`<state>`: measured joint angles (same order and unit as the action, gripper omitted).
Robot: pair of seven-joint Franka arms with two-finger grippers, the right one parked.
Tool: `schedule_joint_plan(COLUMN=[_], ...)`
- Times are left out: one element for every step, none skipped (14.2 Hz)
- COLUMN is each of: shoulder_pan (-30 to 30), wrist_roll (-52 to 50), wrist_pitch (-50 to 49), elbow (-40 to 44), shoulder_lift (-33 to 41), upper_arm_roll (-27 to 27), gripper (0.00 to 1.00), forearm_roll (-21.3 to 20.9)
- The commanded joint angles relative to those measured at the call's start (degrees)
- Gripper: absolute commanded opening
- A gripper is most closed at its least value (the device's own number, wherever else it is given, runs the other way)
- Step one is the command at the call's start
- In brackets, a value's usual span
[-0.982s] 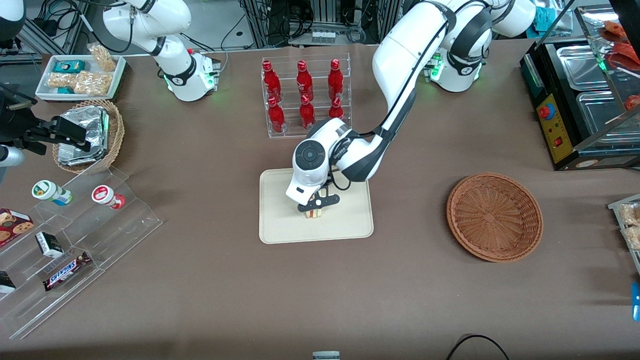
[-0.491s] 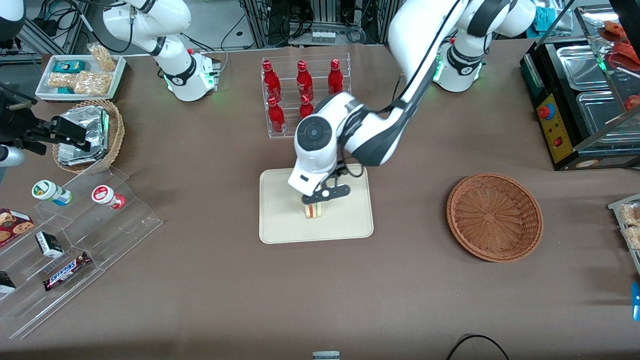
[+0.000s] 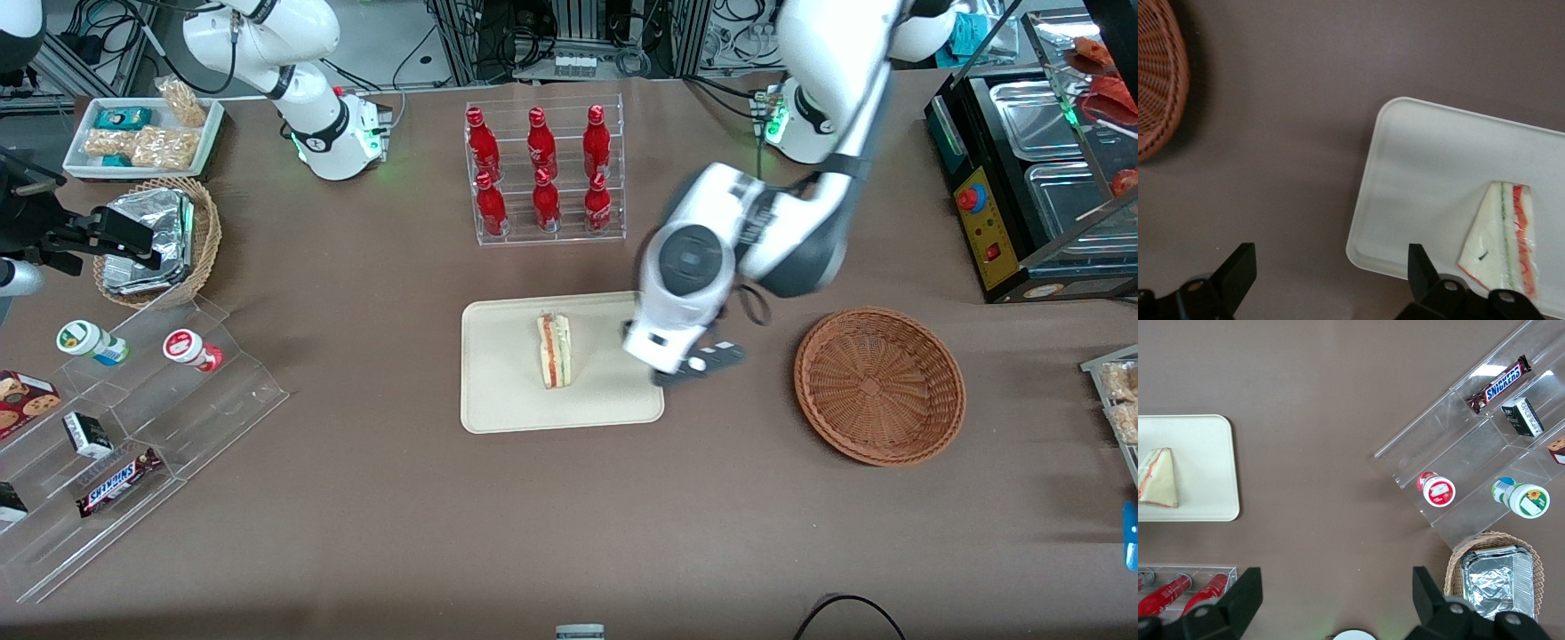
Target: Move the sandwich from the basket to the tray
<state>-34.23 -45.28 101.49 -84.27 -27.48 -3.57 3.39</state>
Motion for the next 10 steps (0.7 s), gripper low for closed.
schedule_joint_plan(shoulder_pan=[3.89,5.56,7.14,9.16,10.49,11.72,14.17,16.71,19.87,23.47], wrist_roll=[5.79,8.34,11.41,14.14,16.34,18.36,20.65,23.45,26.18,27.51], wrist_pitch=[0.11,-0.06,-0.06,-0.06,-0.06,-0.58,-2.33,-4.78,-6.81,-7.53], elbow=[-7.82,-9.40,-11.42,-13.35,-14.76,-16.26,-16.79,-16.45,-16.36,-16.45], shoulder_lift=[7.42,9.18,11.37,13.48,15.24,17.52,18.94,19.56,20.78,22.01], upper_arm_roll=[0.41,0.41,0.41,0.41,0.41,0.41,0.76,1.72,3.99,6.10], gripper=[1.00,1.00,1.00,1.00,1.00,1.00,1.00,1.00,1.00,1.00], forearm_roll=[-0.40,-0.49,-0.49,-0.49,-0.49,-0.49,-0.49,-0.58,-0.66,-0.66])
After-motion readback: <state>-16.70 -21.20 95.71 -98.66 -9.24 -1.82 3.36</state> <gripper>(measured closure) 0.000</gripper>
